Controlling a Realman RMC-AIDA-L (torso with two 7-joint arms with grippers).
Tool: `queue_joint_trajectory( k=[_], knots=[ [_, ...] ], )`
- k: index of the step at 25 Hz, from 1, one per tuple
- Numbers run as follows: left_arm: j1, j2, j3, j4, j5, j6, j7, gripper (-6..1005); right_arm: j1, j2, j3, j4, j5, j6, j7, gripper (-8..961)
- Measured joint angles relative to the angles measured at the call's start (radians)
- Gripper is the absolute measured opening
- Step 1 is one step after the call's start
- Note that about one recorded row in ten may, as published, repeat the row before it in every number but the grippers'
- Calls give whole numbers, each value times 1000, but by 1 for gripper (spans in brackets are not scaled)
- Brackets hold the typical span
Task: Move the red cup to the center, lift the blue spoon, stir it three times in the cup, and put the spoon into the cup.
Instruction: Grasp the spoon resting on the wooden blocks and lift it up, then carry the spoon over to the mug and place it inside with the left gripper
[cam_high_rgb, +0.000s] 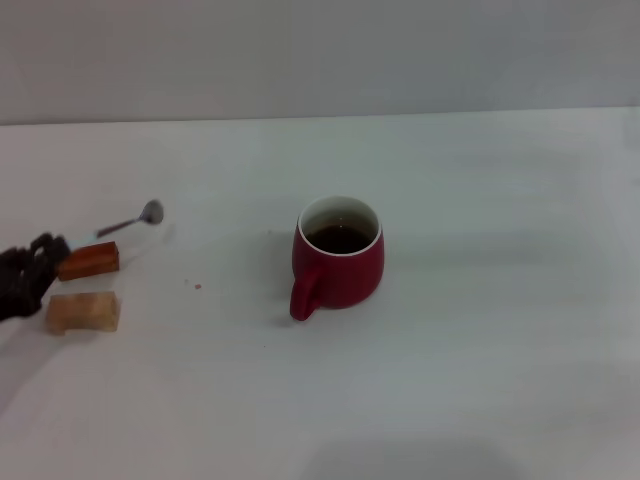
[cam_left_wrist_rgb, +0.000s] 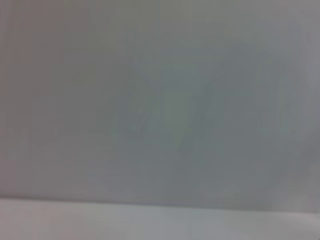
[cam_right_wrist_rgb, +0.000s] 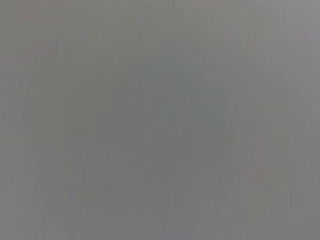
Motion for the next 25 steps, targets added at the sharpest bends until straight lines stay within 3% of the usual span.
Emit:
queue_joint_trajectory(
  k=[3, 7, 12, 16, 25],
  knots=[
    [-16, 5, 0, 3, 3, 1, -12, 144, 2, 0, -2, 1, 0, 0, 0, 492],
    [-99, 31, 0, 17, 12, -11, -70, 144, 5, 3, -5, 1, 0, 0, 0, 491],
    [-150, 49, -1, 91, 58, -20, -169, 144, 7, 10, -6, 1, -4, 0, 0, 491],
    [-193, 71, -3, 189, 152, -18, -315, 144, 1, 14, -7, 10, -5, 0, 0, 491],
    [-252, 90, -5, 362, 353, 74, -592, 145, -9, 24, -1, 14, 0, 5, 0, 490]
  ],
)
